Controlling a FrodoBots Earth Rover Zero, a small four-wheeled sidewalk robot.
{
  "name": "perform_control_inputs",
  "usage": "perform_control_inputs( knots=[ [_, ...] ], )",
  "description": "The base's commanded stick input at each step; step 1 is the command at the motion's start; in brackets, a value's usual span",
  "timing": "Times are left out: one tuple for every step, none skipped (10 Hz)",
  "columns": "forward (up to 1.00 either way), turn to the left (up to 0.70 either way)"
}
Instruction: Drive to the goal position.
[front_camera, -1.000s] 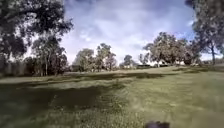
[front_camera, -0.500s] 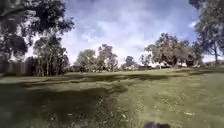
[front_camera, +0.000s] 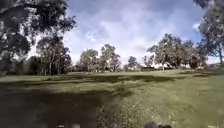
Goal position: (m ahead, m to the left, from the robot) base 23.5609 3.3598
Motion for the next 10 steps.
perform_control_inputs(
  knots=[
    [0.7, 0.01],
    [0.7, 0.0],
    [0.7, 0.0],
    [0.7, 0.0],
    [0.7, 0.0],
    [0.7, 0.0],
    [0.7, 0.0],
    [0.7, 0.01],
    [0.7, 0.0],
    [0.7, 0.0]
  ],
)
